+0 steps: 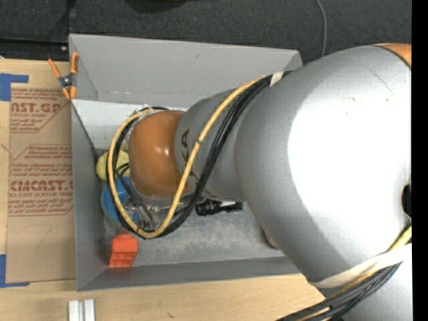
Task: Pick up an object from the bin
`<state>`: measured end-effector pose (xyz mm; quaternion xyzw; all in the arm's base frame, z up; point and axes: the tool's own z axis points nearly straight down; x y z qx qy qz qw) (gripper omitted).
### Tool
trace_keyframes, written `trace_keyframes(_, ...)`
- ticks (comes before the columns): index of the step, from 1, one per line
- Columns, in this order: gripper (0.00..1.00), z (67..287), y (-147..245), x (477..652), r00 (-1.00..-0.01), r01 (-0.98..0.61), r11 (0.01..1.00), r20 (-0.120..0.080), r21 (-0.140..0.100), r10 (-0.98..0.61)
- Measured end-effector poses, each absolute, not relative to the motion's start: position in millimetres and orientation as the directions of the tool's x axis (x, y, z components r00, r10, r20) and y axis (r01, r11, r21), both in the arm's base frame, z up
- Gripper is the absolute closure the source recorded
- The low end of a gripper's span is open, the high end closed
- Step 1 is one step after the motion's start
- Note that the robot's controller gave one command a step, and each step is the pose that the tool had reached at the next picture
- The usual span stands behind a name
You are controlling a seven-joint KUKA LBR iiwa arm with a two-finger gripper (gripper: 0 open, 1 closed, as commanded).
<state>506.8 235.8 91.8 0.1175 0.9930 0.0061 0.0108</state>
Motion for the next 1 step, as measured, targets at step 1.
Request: trace_keyframes(1,1.0,109.2,235.5,505.9,-0.972,0.233,0.972,-0.017,0.013,0.233)
